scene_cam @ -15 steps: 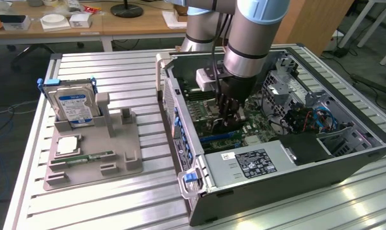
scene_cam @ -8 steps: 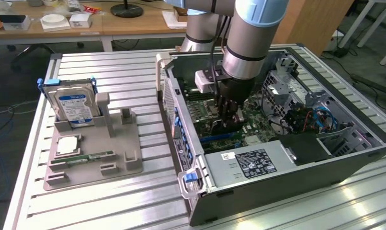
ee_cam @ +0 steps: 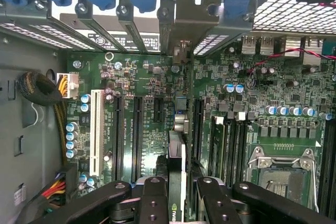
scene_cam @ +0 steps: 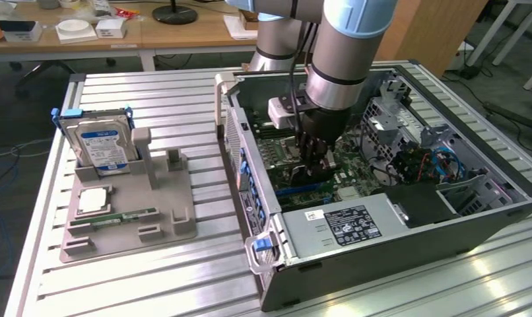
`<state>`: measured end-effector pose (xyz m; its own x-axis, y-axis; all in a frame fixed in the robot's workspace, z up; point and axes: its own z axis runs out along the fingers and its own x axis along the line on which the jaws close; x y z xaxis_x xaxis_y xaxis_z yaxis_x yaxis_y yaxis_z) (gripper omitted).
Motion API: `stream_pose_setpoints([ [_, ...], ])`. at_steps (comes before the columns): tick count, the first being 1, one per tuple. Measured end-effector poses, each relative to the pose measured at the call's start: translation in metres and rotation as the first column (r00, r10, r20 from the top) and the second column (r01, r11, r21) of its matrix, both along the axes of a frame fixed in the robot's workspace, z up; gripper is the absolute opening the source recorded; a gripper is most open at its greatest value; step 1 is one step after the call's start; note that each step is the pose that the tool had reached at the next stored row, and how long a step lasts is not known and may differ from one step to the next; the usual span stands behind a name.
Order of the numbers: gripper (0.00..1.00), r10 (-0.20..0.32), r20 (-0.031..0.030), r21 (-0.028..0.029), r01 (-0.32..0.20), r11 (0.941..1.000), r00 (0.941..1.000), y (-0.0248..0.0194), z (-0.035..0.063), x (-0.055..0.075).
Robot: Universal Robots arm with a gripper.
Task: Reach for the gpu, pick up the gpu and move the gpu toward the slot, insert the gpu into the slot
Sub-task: 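Insert the gpu into the slot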
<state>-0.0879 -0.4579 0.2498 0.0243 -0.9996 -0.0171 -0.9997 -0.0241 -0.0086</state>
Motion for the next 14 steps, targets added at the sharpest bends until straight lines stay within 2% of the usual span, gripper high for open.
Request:
stream_pose_setpoints([
  [14,0.26,-0.001,0.0001,0.0002,0.001,1.0,1.0,-0.0002,-0.0027,-0.0004],
])
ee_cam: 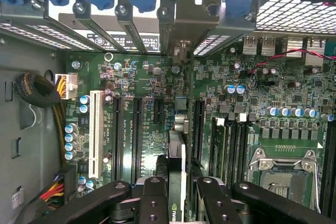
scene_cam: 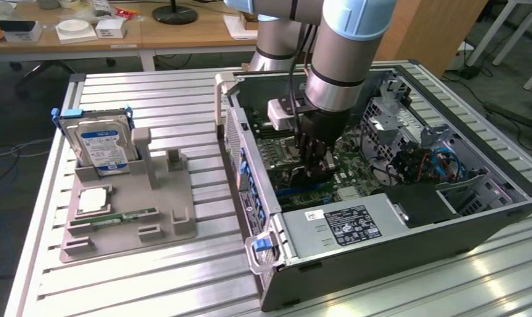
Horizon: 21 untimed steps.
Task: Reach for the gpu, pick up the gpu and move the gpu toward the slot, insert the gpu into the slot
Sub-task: 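Insert the gpu into the slot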
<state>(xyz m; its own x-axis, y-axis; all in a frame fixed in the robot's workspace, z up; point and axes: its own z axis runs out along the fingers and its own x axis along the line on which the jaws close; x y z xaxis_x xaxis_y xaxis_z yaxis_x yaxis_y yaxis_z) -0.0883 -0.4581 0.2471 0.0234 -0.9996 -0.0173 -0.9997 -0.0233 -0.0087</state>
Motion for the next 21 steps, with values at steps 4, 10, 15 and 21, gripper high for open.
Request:
stream_pose_setpoints([
  [4,0.26,-0.004,-0.0001,-0.0002,0.004,1.0,1.0,-0.0003,0.0,-0.0001],
  [10,0.26,-0.004,-0.0002,-0.0003,0.004,1.0,1.0,-0.0007,0.0002,-0.0001],
  [15,0.26,-0.004,-0.0001,0.0001,0.004,1.0,1.0,-0.0009,0.0002,0.0],
  [21,0.26,-0.004,-0.0001,0.0002,0.004,1.0,1.0,-0.0015,0.0002,-0.0001],
])
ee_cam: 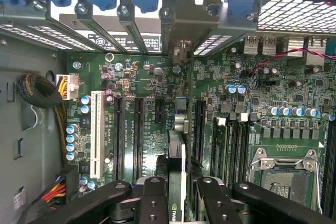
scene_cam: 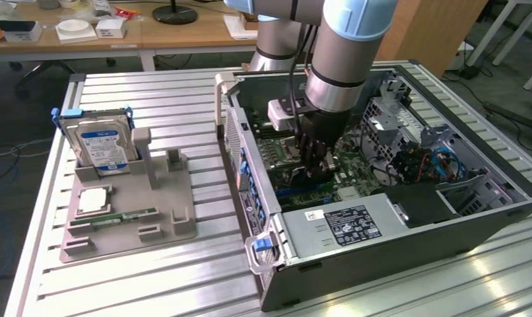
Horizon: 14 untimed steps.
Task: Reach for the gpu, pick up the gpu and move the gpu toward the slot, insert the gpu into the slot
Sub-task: 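Insert the gpu into the slot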
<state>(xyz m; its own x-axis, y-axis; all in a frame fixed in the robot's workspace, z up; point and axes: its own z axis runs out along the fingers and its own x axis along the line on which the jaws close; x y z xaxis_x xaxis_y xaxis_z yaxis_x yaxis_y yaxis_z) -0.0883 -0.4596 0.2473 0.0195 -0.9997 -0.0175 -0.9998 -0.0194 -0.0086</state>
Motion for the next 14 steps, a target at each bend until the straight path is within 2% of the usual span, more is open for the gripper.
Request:
stream_pose_setpoints([
  [14,0.26,-0.001,0.0001,0.0013,0.001,1.0,1.0,-0.0007,-0.0002,0.0],
])
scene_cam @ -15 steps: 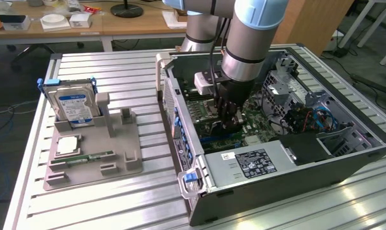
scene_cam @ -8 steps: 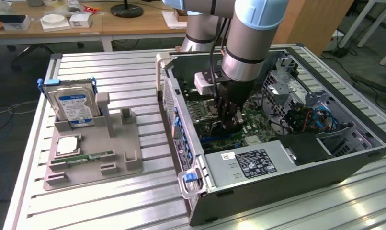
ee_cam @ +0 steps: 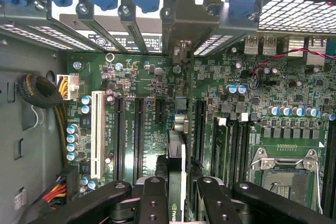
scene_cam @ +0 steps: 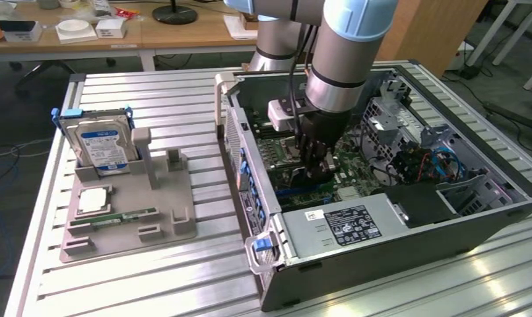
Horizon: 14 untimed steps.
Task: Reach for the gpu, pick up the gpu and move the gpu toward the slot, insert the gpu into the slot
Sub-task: 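Insert the gpu into the slot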
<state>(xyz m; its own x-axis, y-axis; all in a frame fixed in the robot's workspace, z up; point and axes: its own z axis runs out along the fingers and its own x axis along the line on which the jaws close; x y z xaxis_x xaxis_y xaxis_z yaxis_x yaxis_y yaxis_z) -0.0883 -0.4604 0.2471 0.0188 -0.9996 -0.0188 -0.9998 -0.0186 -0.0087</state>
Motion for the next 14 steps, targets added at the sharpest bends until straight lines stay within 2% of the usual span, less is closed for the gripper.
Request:
stream_pose_setpoints([
  [14,0.26,0.0,0.0012,0.0003,0.0,1.0,1.0,-0.0001,0.0018,-0.0006],
])
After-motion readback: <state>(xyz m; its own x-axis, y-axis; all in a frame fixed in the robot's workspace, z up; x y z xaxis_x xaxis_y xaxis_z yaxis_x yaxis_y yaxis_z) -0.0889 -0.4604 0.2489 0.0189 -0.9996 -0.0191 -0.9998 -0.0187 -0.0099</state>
